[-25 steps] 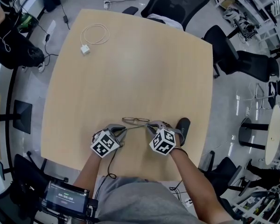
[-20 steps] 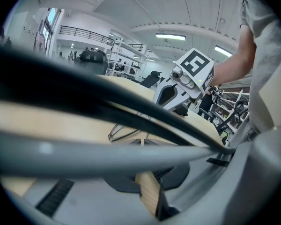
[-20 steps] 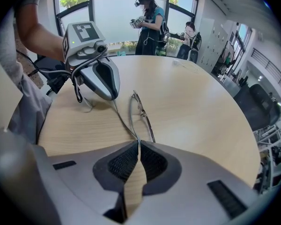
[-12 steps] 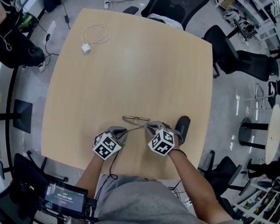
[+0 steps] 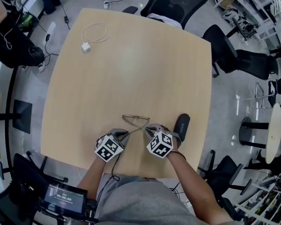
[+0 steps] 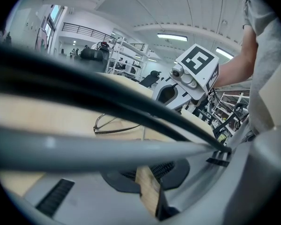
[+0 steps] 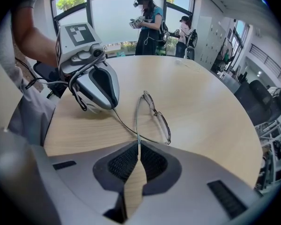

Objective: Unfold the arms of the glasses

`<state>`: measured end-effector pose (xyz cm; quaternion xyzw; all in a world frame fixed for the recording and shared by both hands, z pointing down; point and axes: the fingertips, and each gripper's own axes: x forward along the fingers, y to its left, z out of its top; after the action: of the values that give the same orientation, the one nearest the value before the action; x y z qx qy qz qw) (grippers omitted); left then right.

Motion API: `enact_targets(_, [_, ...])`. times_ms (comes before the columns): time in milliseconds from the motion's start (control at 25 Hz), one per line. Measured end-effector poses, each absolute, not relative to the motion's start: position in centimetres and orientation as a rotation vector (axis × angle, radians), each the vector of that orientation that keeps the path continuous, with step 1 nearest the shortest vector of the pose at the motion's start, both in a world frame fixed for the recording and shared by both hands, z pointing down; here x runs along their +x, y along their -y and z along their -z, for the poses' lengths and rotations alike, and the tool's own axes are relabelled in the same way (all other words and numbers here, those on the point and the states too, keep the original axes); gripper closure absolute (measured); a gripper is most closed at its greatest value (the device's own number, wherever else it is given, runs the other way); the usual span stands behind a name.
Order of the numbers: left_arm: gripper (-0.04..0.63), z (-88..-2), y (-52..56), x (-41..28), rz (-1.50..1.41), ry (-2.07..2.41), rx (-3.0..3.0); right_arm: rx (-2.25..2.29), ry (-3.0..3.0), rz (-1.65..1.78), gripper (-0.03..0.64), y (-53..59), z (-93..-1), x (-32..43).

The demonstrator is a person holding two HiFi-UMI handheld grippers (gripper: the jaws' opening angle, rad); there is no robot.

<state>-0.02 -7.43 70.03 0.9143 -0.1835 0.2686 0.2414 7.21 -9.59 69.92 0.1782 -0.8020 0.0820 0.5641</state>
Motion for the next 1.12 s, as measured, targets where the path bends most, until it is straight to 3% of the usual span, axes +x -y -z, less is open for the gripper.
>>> enact_targets(1120, [0.588,-69.7,2.8,1.9,-0.627,0.493,2.439,0.343,1.889,-0.195,0.594,2.5,-71.1,4.4])
